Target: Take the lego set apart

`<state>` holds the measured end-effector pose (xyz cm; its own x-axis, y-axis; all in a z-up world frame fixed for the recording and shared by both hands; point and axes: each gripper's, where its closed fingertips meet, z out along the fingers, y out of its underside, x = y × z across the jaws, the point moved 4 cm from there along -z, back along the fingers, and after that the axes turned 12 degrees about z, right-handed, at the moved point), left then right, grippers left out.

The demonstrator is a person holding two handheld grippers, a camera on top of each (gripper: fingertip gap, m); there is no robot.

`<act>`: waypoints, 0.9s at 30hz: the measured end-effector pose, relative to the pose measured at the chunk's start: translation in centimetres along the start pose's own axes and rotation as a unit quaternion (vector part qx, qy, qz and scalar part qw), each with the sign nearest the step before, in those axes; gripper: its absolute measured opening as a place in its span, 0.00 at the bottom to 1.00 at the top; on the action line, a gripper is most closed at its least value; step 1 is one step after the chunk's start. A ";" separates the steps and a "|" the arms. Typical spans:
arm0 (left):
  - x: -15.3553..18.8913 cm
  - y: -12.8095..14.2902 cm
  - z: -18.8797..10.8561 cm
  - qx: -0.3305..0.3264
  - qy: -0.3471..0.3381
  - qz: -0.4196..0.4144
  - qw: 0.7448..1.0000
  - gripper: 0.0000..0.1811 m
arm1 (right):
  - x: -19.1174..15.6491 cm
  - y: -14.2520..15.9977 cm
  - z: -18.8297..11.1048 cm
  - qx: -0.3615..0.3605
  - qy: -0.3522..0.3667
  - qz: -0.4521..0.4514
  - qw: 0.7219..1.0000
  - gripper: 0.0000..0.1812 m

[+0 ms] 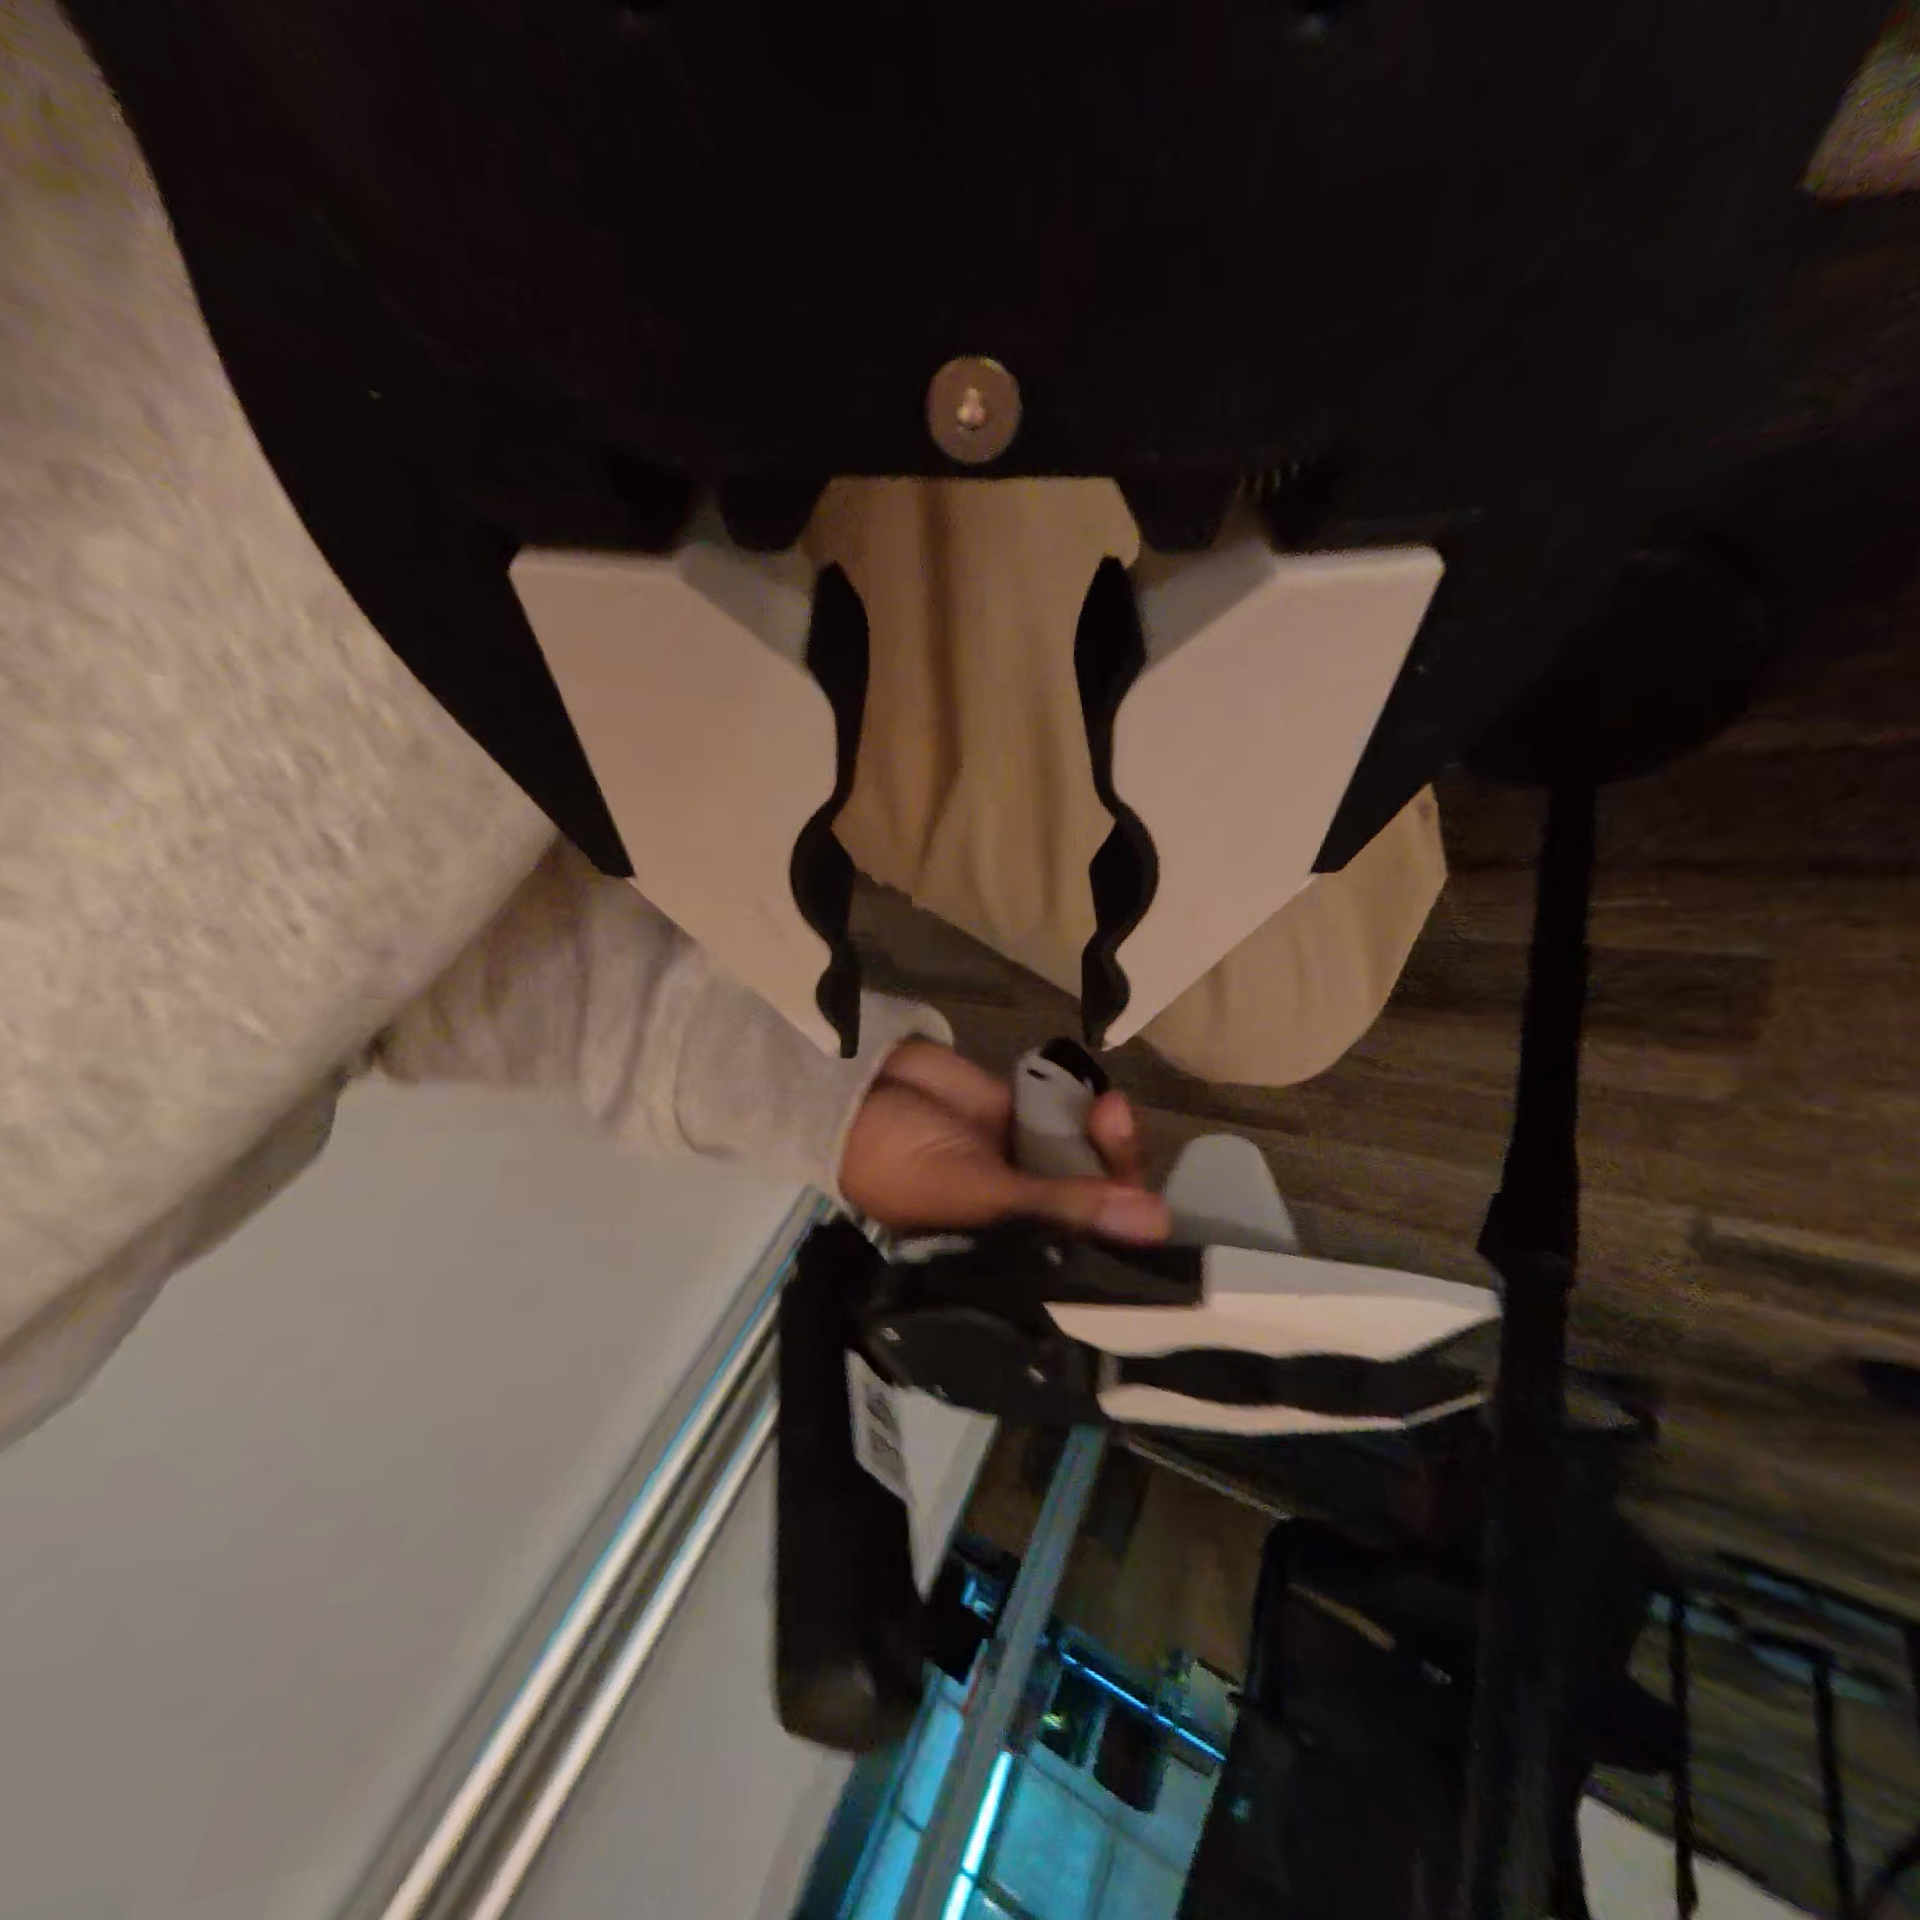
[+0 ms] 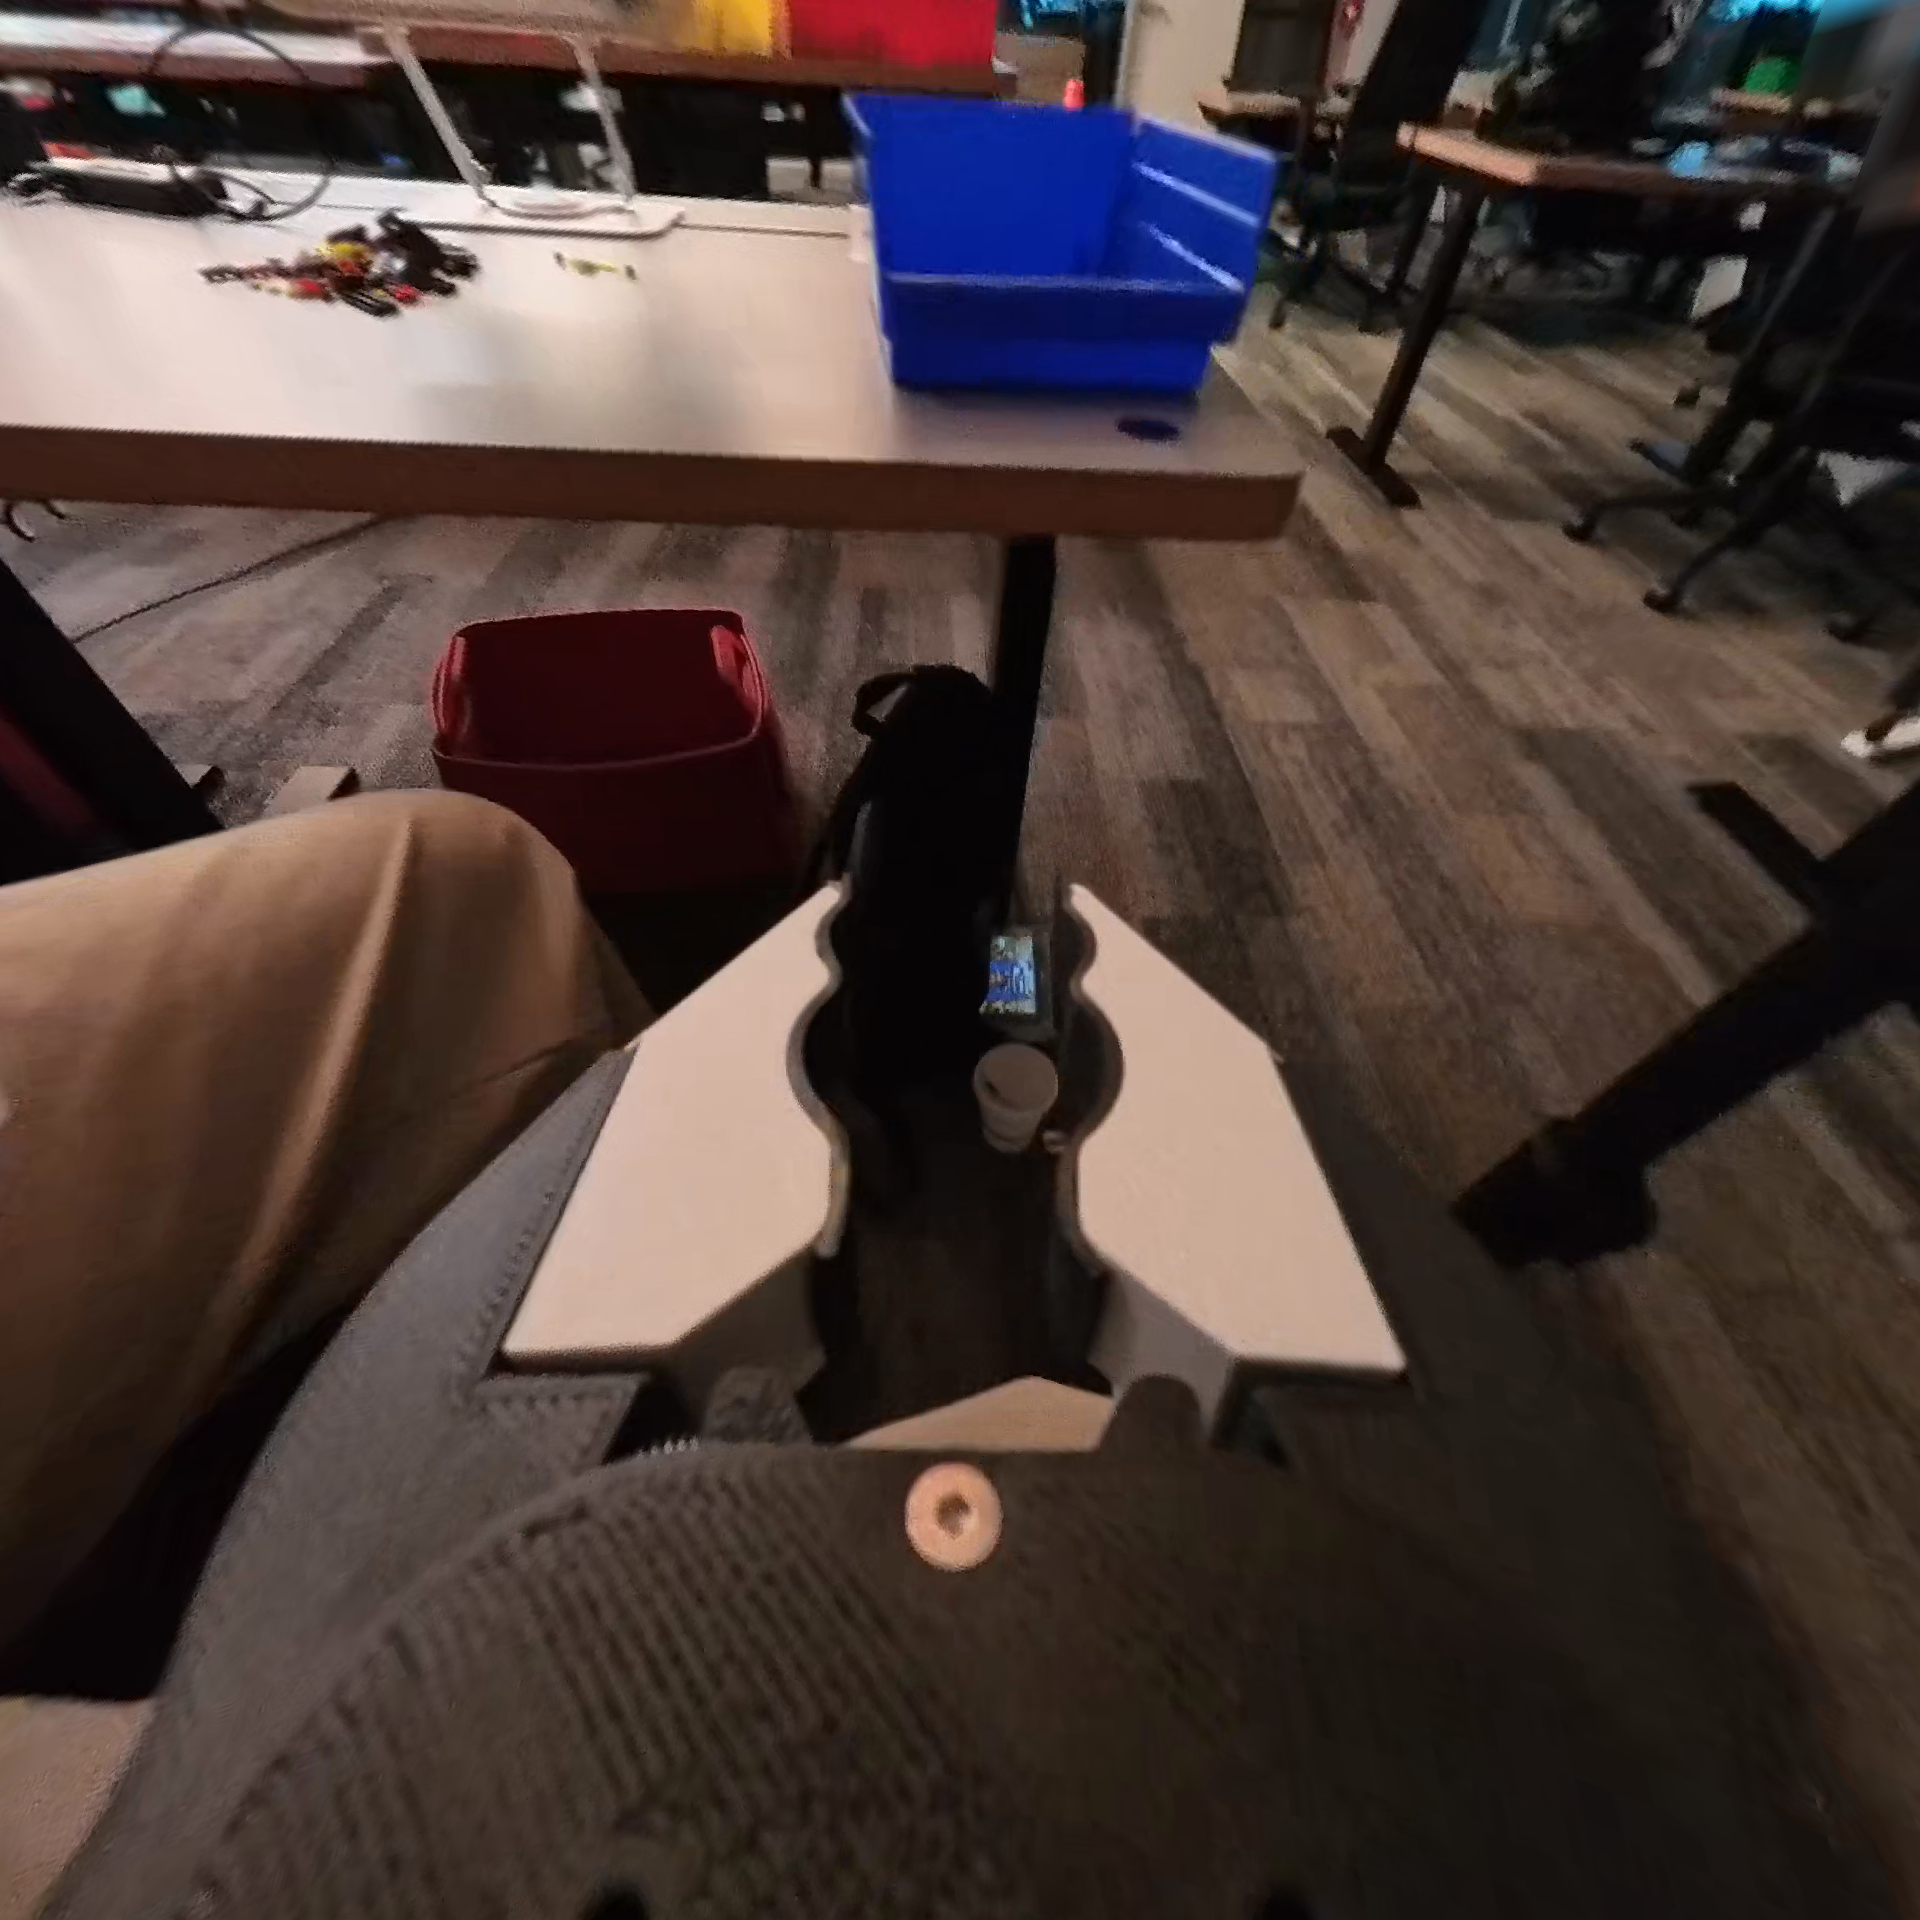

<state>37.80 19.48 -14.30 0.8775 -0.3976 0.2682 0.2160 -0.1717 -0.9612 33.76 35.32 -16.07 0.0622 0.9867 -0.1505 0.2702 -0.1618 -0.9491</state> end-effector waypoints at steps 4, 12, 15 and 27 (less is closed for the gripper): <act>-2.2 -2.0 6.2 -0.020 0.088 -0.073 0.993 0.24 | 3.6 1.9 0.0 -0.031 0.032 0.032 0.999 0.21; 6.2 -8.4 22.7 -0.238 0.421 0.064 0.873 0.21 | 20.1 4.9 -8.6 -0.121 0.295 0.112 0.941 0.46; 11.7 -15.7 27.4 -0.279 0.516 0.041 0.809 0.20 | 24.8 2.2 -19.1 -0.126 0.429 0.064 0.892 0.44; 26.0 -35.3 46.9 -0.283 0.461 0.163 0.825 0.27 | 28.4 -14.6 -56.3 -0.036 0.530 0.253 0.809 0.47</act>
<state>73.12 57.49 23.60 0.0954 -0.9775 0.1882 -0.4305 -0.2110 -0.8776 85.72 64.65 9.12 0.9606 0.2297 -0.1565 0.0051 -0.5775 -0.8164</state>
